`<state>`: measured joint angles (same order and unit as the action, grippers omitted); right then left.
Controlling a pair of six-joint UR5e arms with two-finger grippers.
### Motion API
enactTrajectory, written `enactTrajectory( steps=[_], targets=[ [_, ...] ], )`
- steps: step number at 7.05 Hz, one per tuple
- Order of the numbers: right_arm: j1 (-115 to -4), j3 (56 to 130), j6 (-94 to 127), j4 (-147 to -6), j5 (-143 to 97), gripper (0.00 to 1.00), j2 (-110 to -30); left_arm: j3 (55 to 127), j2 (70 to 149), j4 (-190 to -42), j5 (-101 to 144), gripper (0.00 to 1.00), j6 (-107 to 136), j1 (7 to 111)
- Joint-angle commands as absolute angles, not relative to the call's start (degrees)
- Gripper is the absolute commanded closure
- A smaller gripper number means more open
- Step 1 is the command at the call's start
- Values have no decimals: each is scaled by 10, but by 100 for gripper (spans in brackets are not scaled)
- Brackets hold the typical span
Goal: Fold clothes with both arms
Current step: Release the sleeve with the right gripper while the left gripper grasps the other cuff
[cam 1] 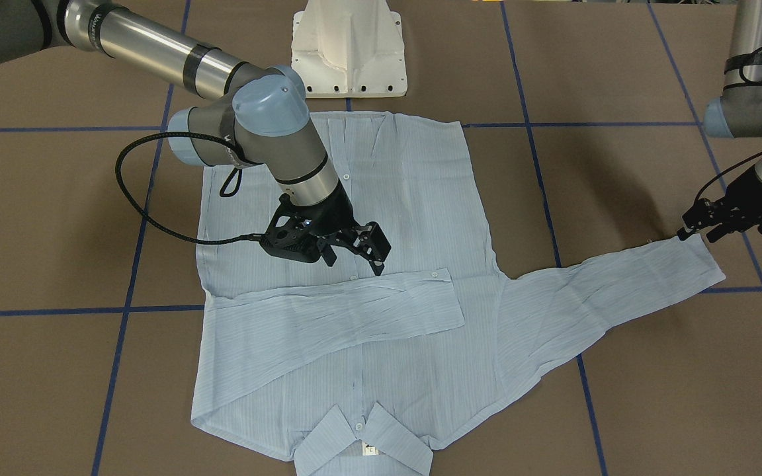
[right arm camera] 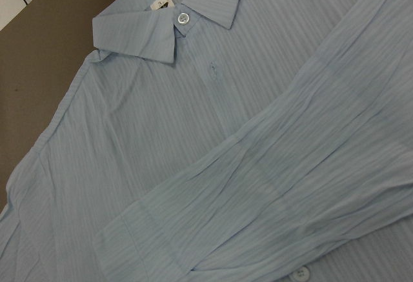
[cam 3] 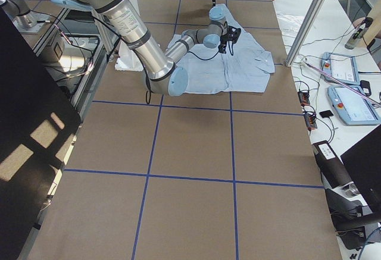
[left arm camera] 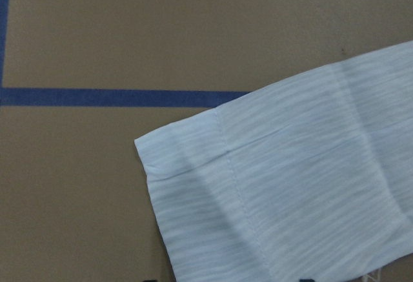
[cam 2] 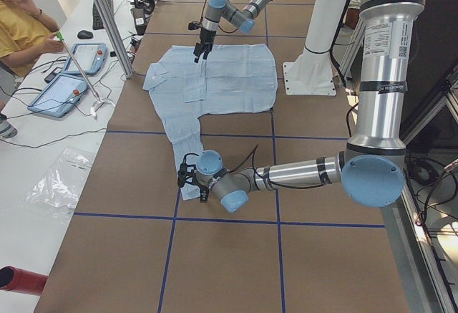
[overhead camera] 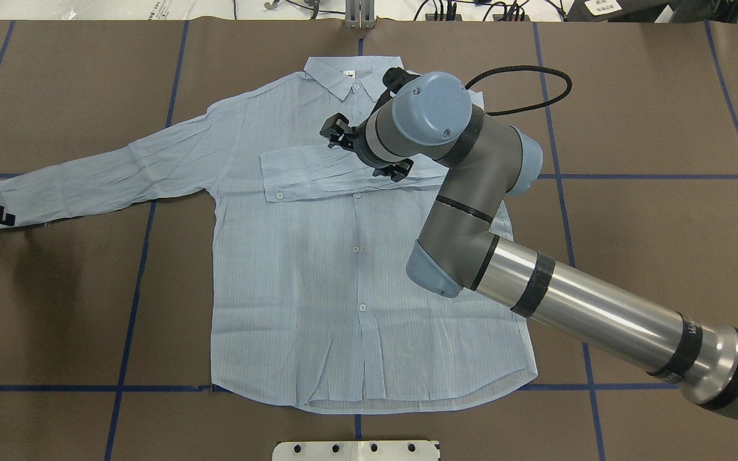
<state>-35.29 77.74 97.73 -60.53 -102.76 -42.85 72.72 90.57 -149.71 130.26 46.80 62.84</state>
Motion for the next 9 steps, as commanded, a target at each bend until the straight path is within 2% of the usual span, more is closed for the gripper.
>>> enactTrajectory(
  steps=[1,2,4,6,7,9],
  targets=[
    [-353,777,977,-605,-1027,1,-427,725,904,-1502,1303,79,468,628],
    [-353,777,977,-605,-1027,1,-427,726,904,-1503,1303,100,468,628],
    [-353,777,977,-604,-1027,1,-426,742,903,-1505,1305,100,469,628],
    [-356,785,976,-603,-1029,1,-430,801,910,-1498,1309,100,498,628],
    [-366,808,970,-603,-1034,1,-458,823,940,-1498,1303,100,570,627],
    [-415,885,902,-602,-1085,1,-560,830,1053,-1481,1302,100,701,620]
  ],
)
